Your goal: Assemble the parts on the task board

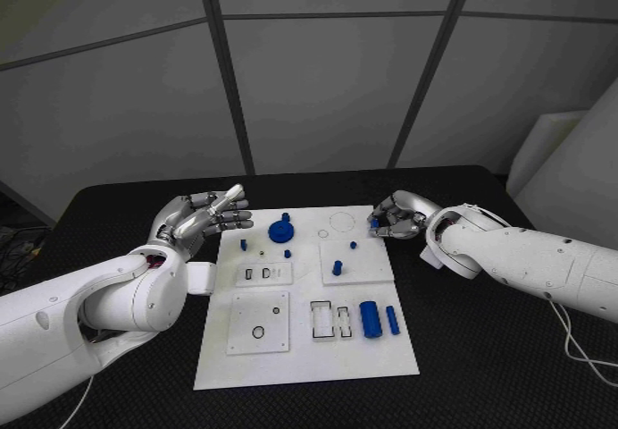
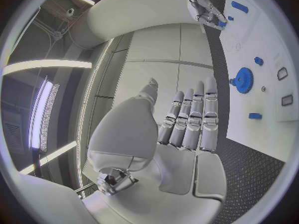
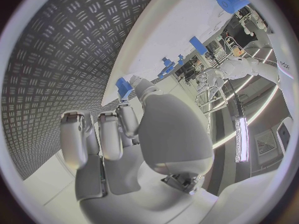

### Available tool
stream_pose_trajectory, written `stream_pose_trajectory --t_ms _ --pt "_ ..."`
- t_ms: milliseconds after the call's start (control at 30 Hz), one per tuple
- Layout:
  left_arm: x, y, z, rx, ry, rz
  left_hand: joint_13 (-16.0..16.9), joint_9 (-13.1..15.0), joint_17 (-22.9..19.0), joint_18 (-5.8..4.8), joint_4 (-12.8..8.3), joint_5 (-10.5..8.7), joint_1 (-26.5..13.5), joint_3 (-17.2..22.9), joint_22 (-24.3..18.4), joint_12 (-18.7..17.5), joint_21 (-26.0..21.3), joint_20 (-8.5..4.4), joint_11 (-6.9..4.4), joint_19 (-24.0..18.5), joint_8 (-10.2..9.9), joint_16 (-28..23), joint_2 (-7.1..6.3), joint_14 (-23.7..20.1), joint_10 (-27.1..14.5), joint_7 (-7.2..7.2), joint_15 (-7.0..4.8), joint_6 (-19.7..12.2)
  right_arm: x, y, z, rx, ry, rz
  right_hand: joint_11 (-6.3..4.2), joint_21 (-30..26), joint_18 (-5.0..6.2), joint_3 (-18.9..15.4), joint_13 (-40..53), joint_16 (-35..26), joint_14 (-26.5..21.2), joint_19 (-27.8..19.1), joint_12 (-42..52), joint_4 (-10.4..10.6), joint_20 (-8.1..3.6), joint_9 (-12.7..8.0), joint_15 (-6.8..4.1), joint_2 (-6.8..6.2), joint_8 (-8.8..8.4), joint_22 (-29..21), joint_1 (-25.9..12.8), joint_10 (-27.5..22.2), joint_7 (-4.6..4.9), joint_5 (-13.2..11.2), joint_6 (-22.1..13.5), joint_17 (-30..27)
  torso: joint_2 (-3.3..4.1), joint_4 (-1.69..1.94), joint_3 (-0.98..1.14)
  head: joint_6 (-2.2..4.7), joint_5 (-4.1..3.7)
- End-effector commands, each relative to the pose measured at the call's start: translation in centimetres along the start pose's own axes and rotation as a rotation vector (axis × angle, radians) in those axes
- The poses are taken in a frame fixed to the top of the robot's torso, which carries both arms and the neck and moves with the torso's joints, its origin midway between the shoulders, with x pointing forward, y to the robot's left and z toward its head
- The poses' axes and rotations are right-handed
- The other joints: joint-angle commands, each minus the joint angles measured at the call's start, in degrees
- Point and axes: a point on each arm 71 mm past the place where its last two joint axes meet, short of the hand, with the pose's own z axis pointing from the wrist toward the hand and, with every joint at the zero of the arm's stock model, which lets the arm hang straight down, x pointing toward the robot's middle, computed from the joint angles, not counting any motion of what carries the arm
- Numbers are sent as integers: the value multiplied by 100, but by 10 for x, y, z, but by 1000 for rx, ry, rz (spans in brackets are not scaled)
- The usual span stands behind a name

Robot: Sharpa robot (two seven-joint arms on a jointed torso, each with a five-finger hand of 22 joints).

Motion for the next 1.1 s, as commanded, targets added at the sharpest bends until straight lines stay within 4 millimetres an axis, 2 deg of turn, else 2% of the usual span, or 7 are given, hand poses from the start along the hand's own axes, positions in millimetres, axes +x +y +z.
stream_pose_trajectory --t_ms 33,733,1100 --pt "2 -1 0 11 15 1 -2 -5 8 -174 -29 25 -3 -5 6 -37 24 17 24 18 -20 -38 37 3 5 27 33 8 -2 -1 0 5 -9 1 24 16 -102 -4 -15 22 430 377 -25 -34 -15 -12 5 -39 -38 1220 1 -49 -1 -33 -74 677 -1 2 0 2 -7" --pt "2 -1 0 6 19 0 -2 -5 8 -174 -29 25 -3 -5 6 -37 24 17 24 18 -20 -38 37 3 5 27 33 8 -2 -4 1 21 -8 -2 44 15 -102 -10 -48 21 429 376 -63 -50 1 -25 22 -34 -76 1220 7 -83 20 -73 -171 677 -6 -1 -2 11 -10" --pt "2 0 0 6 18 0 -2 -5 8 -174 -29 25 -3 -5 6 -37 24 17 24 18 -20 -38 37 3 5 27 33 8 -1 -3 1 17 0 -7 39 15 -102 9 -23 21 429 377 -38 -60 8 -1 23 18 -15 1221 20 -62 12 -80 -85 679 -5 0 1 21 -15"
